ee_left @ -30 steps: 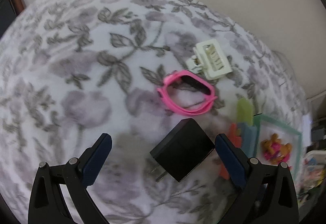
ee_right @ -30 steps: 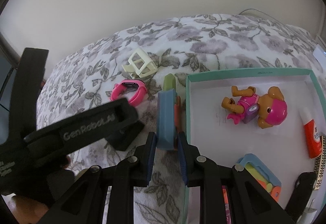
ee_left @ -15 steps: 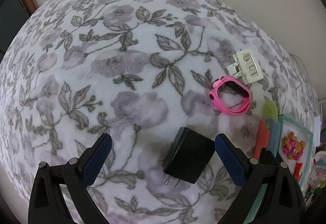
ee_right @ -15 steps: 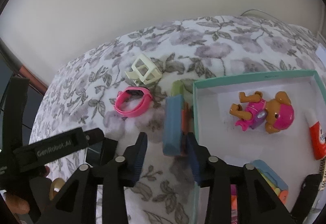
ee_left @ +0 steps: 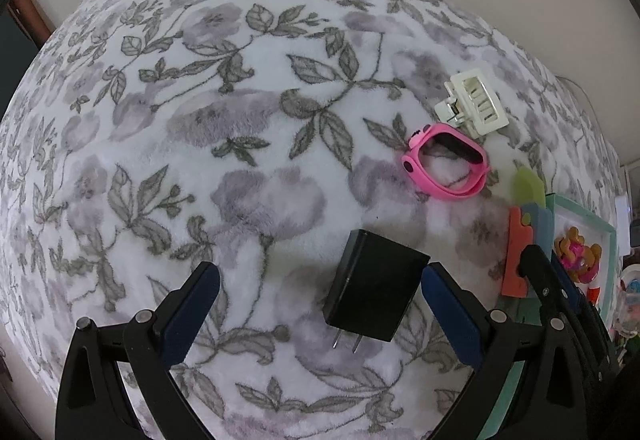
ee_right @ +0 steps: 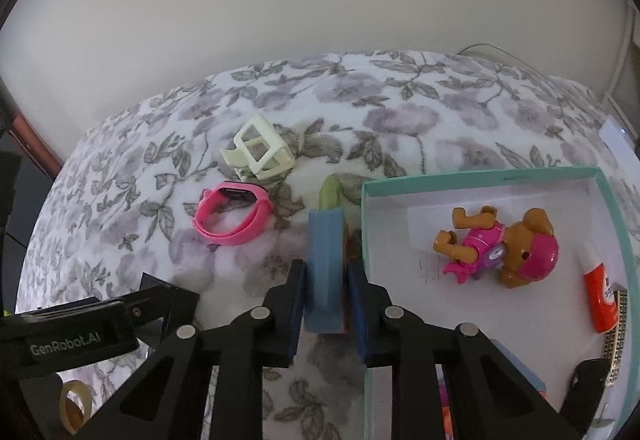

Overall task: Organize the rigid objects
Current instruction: 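Grasp the black charger plug with the left tool, then carry the black charger and blue-orange toy over the tray with both tools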

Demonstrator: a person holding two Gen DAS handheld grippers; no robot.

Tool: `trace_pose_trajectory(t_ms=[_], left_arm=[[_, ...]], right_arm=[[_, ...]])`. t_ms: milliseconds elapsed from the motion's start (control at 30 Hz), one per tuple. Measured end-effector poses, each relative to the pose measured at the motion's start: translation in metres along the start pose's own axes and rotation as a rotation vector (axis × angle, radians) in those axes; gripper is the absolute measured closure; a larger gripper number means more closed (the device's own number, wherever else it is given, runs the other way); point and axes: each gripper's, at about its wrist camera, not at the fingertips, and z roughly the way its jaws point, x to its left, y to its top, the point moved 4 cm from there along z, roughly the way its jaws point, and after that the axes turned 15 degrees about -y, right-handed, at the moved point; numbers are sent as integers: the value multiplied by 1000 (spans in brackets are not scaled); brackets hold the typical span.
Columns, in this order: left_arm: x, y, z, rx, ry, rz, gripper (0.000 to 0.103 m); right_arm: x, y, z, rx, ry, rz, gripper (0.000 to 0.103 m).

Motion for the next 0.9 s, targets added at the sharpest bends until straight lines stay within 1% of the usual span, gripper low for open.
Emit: trace_pose_trajectory(t_ms=[133, 233, 267, 300, 333, 367, 400, 433, 500, 600, 633, 733, 900], left_arm=[[-8, -5, 7, 10, 1, 25, 2], [-18, -8, 13, 19, 12, 51, 2], [-21, -9, 15, 21, 19, 59, 6], [-25, -10, 17, 24, 23, 67, 13], [-27, -11, 19, 26, 26, 73, 18], [-29, -12, 21, 29, 29, 76, 28], [-31, -13, 23, 33, 29, 75, 33], [-32, -14, 25, 36, 22, 74, 36], [-35, -17, 29, 42, 9, 72, 49], [-38, -20, 32, 35, 33, 76, 60], [-38, -21, 33, 30, 42, 78, 61], [-30, -20, 35, 28, 27, 58, 61], [-23, -17, 35, 24, 20, 44, 61]], right_arm=[[2, -4, -3, 18, 4, -26, 81], [-2, -6, -5, 66, 51, -20, 81], [-3, -7, -5, 81, 63, -18, 81], [-4, -8, -6, 98, 76, -15, 81], [-5, -8, -6, 113, 86, -11, 81], [-6, -9, -6, 123, 94, -6, 81], [-6, -10, -7, 136, 104, -8, 81], [-5, -10, -7, 141, 106, -17, 81], [-3, -12, -8, 142, 95, -40, 81], [2, -13, -8, 134, 70, -72, 80], [3, -13, -8, 132, 63, -78, 80], [7, -14, -9, 119, 42, -102, 80], [17, -16, -9, 87, -23, -184, 79]])
